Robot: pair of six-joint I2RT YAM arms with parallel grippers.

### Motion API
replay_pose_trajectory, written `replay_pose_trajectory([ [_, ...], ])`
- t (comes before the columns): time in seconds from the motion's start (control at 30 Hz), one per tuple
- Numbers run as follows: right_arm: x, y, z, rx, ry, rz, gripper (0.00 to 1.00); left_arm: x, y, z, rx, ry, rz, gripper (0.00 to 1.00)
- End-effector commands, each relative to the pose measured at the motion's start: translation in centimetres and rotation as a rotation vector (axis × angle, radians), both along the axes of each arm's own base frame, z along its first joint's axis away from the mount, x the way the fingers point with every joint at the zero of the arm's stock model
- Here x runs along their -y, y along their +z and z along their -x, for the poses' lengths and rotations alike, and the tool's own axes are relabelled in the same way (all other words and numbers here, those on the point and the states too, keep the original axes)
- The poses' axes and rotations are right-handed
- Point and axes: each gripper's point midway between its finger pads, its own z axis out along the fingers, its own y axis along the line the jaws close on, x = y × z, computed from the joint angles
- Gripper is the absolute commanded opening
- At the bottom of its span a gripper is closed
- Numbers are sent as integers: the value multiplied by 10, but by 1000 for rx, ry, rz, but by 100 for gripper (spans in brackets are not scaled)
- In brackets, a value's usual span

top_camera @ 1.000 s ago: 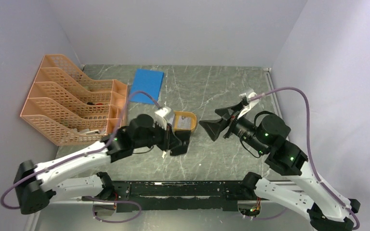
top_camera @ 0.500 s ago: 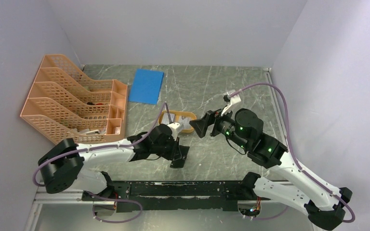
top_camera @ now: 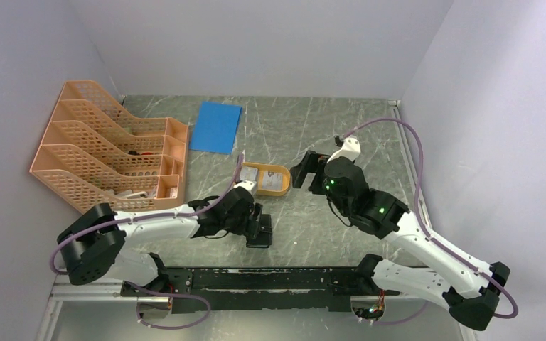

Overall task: Put the credit cards into the card holder
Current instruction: Place the card holder at the center of the board, then reset both arms

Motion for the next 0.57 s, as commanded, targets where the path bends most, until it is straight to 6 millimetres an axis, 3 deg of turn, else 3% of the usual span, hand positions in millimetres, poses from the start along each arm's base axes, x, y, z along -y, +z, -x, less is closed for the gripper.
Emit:
replay_pose_trajectory([
  [0.0,21,18,-8,21,-150,-29,97,-19,21,-14,74,90,-52,90],
  [0.13,27,16,-11,18,-170,32,97,-29,54,-20,137,127,-41,96],
  [0.27,28,17,-14,35,-167,57,98,-33,106,-27,241,141,53,96],
  [0.4,21,31,-11,112,-74,53,98,-41,155,-33,369,170,164,97],
  [0.53,26,44,-10,142,-80,51,100,-56,183,-39,459,220,191,97],
])
